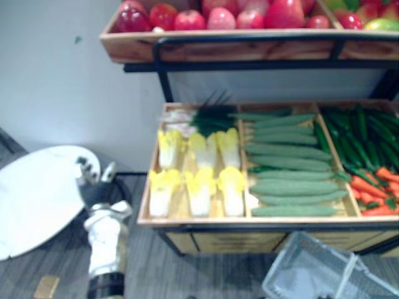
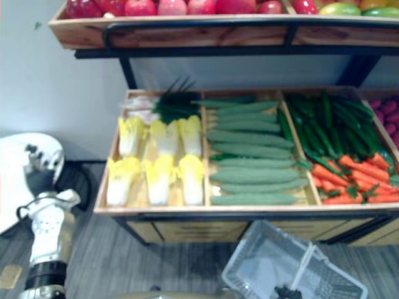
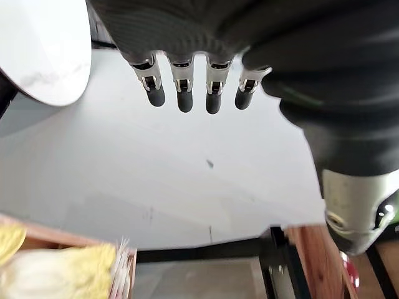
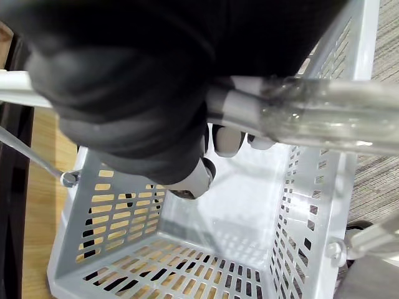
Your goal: Pick vegetable in the basket
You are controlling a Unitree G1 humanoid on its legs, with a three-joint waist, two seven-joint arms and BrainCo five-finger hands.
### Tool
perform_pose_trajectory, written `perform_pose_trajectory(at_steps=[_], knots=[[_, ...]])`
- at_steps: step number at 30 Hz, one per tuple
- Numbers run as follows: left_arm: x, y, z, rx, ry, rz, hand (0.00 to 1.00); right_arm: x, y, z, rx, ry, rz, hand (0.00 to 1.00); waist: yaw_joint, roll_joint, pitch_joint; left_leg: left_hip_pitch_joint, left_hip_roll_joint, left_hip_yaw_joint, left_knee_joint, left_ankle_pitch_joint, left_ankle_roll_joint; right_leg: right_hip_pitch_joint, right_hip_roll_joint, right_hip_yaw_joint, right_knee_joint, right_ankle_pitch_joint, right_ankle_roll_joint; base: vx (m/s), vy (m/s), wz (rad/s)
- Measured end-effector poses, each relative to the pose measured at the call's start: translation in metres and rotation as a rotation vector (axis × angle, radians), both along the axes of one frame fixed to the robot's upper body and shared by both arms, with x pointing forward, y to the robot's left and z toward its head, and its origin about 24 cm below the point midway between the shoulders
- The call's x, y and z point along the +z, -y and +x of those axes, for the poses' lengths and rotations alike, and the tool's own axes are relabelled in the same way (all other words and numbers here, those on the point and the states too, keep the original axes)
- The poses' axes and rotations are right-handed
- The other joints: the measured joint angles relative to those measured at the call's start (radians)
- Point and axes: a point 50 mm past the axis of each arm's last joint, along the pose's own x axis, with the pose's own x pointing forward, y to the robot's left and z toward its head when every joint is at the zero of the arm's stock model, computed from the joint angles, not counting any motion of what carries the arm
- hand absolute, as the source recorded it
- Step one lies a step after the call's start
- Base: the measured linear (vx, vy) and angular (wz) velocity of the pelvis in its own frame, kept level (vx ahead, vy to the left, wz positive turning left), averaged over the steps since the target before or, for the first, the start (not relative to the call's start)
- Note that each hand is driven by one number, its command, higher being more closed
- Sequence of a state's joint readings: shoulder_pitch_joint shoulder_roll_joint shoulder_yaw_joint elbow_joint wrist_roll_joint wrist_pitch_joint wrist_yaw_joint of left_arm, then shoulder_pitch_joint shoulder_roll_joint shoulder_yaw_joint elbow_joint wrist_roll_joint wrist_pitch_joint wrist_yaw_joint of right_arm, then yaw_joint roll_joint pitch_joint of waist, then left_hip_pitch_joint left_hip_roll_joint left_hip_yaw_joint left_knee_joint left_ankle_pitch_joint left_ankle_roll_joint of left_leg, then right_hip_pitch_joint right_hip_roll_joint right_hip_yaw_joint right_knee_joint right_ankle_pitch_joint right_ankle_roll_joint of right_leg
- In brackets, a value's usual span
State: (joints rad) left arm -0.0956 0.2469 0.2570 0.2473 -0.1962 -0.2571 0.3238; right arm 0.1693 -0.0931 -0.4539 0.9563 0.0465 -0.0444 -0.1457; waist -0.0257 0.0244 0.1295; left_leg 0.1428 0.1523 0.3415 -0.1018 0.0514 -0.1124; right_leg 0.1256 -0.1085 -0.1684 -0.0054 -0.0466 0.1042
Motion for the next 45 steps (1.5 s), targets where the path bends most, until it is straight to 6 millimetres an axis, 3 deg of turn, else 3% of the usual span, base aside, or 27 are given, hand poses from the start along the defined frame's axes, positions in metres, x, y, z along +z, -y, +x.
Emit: perform_pose_trajectory(at_steps=[4,9,20,27,38,39,41,45], knots=[[-0.018,0.041,0.014,-0.177,-0.135,0.074,0.0,0.0,0.0,-0.002,-0.007,-0.003,0.003,1.0,-0.001,-0.001,0.0,-0.002,-0.001,-0.001,0.0,0.0,0.0,0.0,0.0,-0.002,-0.003,0.003,0.005,0.02,-0.001,0.0],[-0.041,0.066,0.017,-0.307,-0.284,0.149,0.0,0.0,0.0,0.0,-0.006,-0.002,0.003,1.0,-0.018,-0.001,0.0,-0.008,0.0,0.003,0.005,-0.001,-0.001,-0.002,0.001,-0.002,-0.009,0.003,0.005,0.06,-0.003,0.0],[-0.054,0.072,0.025,-0.329,-0.388,0.202,0.0,0.003,0.005,0.012,-0.034,0.028,-0.003,1.0,-0.053,0.026,0.025,-0.019,0.007,0.034,0.005,-0.003,-0.005,-0.027,0.006,0.015,-0.008,0.005,0.003,0.01,-0.005,-0.05],[-0.05,0.073,0.045,-0.295,-0.407,0.204,0.0,0.011,0.011,0.038,-0.038,0.101,-0.031,1.0,-0.057,0.052,0.098,-0.054,0.015,0.09,0.006,-0.002,-0.005,-0.108,0.016,0.076,0.017,0.016,0.0,-0.01,-0.002,-0.24],[-0.045,0.072,0.066,-0.22,-0.423,0.174,0.0,0.025,0.015,0.074,-0.054,0.2,-0.061,1.0,-0.086,0.088,0.208,-0.095,0.013,0.157,0.006,0.004,-0.009,-0.21,0.02,0.144,0.065,0.016,0.0,0.03,0.002,-0.17],[-0.04,0.071,0.069,-0.194,-0.403,0.17,1.0,0.027,0.017,0.078,-0.053,0.208,-0.072,1.0,-0.083,0.095,0.213,-0.114,0.012,0.171,0.006,0.007,-0.006,-0.239,0.02,0.154,0.077,0.016,0.0,-0.03,-0.001,-0.18],[-0.032,0.071,0.075,-0.17,-0.375,0.173,1.0,0.031,0.02,0.084,-0.05,0.224,-0.083,1.0,-0.082,0.1,0.232,-0.13,0.009,0.174,0.006,0.015,-0.004,-0.266,0.019,0.165,0.091,0.016,0.0,-0.03,-0.005,-0.12],[-0.022,0.056,0.084,-0.101,-0.365,0.148,1.0,0.036,0.018,0.098,-0.03,0.261,-0.089,1.0,-0.084,0.085,0.257,-0.154,0.009,0.202,0.006,0.022,0.0,-0.315,0.022,0.19,0.114,0.016,0.0,-0.06,-0.009,-0.16]])
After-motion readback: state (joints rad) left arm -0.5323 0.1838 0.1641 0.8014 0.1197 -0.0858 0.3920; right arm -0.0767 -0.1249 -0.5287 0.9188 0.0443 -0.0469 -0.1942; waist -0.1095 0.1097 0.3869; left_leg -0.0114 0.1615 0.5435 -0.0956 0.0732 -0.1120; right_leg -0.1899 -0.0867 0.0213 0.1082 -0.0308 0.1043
